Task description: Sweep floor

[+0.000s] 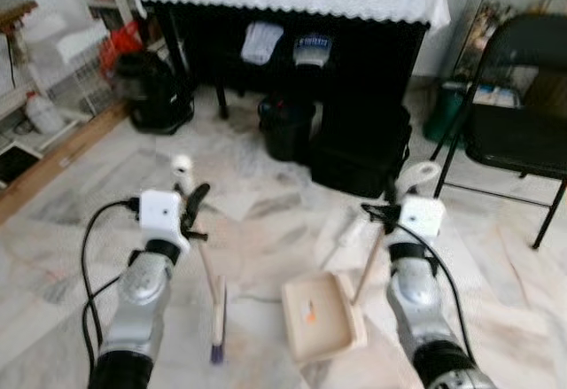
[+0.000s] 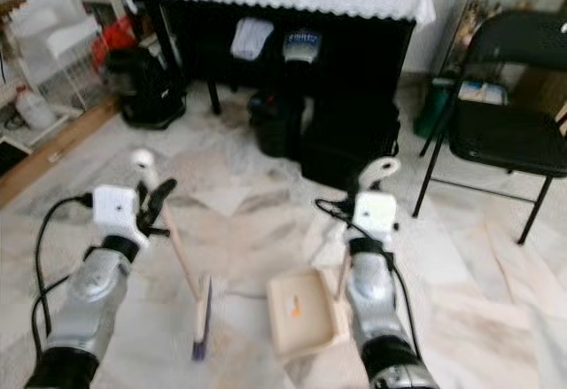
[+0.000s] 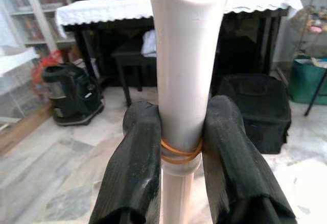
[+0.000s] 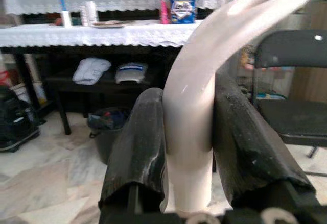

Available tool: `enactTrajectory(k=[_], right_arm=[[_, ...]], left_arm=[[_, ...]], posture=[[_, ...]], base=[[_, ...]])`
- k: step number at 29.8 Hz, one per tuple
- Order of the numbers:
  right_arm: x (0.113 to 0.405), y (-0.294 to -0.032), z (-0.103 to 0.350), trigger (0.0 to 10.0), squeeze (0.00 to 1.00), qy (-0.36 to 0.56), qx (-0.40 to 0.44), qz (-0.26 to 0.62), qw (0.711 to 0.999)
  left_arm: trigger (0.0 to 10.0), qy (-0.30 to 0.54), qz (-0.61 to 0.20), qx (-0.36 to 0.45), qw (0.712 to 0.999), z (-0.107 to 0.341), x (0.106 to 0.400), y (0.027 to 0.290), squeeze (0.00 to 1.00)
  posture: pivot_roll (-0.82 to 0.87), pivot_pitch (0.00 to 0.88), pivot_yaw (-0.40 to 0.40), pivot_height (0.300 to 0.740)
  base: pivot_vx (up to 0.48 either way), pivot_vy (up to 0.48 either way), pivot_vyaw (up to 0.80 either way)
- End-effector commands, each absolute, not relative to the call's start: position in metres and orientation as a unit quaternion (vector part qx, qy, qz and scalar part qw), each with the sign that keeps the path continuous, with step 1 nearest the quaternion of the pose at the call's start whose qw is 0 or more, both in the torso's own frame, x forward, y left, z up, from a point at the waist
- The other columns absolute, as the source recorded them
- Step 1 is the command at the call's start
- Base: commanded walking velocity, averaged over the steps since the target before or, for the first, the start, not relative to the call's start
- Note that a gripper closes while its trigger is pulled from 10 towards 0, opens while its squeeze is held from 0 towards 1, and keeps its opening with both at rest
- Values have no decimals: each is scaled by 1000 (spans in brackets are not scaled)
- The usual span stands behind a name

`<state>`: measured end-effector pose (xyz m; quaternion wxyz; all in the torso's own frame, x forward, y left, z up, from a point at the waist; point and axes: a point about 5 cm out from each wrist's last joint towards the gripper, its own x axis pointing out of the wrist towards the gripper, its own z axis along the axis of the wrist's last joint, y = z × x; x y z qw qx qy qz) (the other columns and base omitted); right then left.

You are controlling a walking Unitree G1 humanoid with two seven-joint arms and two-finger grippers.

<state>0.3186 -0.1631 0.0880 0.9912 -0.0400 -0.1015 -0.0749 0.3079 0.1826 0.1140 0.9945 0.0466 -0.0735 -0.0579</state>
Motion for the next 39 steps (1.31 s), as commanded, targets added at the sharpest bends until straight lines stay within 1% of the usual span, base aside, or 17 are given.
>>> enactTrajectory(k=[1, 7, 14, 19, 33, 37, 39], right_arm=[[323, -154, 101, 10000, 0, -134, -34, -63, 988], [321, -157, 98, 10000, 0, -126, -33, -63, 990], [321, -158, 96, 10000, 0, -119, -36, -57, 991], [322, -158, 98, 10000, 0, -123, -32, -64, 990], [321, -157, 97, 10000, 0, -121, -33, -56, 990], [320, -156, 96, 10000, 0, -122, -35, -54, 990], [319, -156, 96, 10000, 0, -125, -35, -54, 990]], left_arm=[[10000, -91, -49, 56, 993, 122, 308, 190, 0], [10000, -89, -49, 53, 993, 120, 307, 189, 0], [10000, -89, -45, 46, 994, 119, 306, 186, 0], [10000, -83, -52, 47, 994, 116, 305, 185, 0], [10000, -90, -45, 45, 994, 119, 307, 185, 0], [10000, -82, -41, 46, 995, 114, 302, 187, 0], [10000, -80, -41, 46, 995, 112, 300, 187, 0]], posture=[[-10, 17, 55, 740], [-9, 20, 43, 740], [-10, 23, 26, 740], [-13, 17, 34, 740], [-7, 16, 24, 740], [-1, 8, 19, 740], [0, 7, 18, 740]], base=[[0, 0, 0], [0, 0, -133], [0, 0, -800], [0, 0, -795], [0, 0, -797], [0, 0, -791], [0, 0, -241]])
